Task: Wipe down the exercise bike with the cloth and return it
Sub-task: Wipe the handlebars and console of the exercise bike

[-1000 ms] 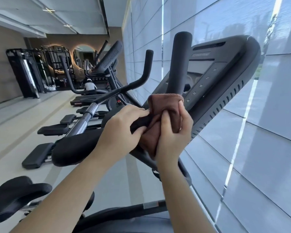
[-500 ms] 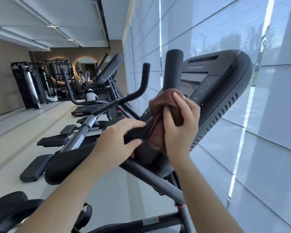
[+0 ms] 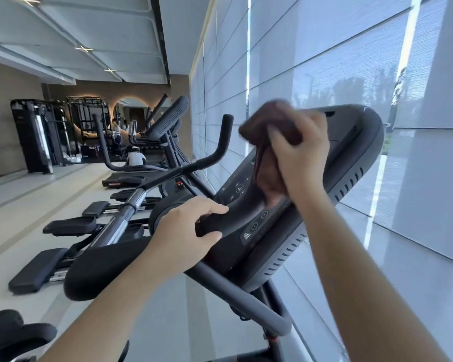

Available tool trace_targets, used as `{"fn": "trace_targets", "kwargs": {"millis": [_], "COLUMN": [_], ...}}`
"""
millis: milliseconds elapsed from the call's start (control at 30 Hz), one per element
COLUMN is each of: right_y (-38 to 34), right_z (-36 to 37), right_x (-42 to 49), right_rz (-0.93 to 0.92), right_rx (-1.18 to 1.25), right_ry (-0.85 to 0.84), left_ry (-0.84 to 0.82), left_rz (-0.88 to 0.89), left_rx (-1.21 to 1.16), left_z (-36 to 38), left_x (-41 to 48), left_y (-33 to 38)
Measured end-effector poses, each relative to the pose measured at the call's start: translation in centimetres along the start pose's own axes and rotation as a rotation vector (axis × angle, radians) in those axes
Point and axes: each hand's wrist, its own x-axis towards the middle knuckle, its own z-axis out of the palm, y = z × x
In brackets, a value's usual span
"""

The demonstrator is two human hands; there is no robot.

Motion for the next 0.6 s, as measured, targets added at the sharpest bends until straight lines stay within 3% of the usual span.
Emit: {"fn": "trace_targets", "kwargs": {"millis": [100, 300, 400, 533, 600], "right_y": [-0.6, 1.3, 1.8, 2.8, 3.3], "right_z": [0.6, 1.0, 0.7, -0.4, -0.4], "right_x": [2.3, -8.0, -7.0, -0.5, -1.1], "right_rz": [-0.002, 0.059, 0.082, 0.319, 0.328], "right_rx": [0.005, 0.060, 0.126, 0.497, 0.558], "right_ry": [-0.005, 0.099, 0.103, 0.048, 0.024], "left_ry": [0.003, 0.037, 0.045, 0.052, 0.055], "left_rz": [-0.009, 0.037, 0.057, 0.078, 0.087], "left_rx": [-0.039, -0.012, -0.007, -0.010, -0.017], "left_z": [0.1, 0.5, 0.6, 0.6, 0.7], "left_x": [-0.1, -0.3, -0.3, -0.2, -0.2], "left_y": [-0.2, -0.4, -0.5, -0.7, -0.8]}}
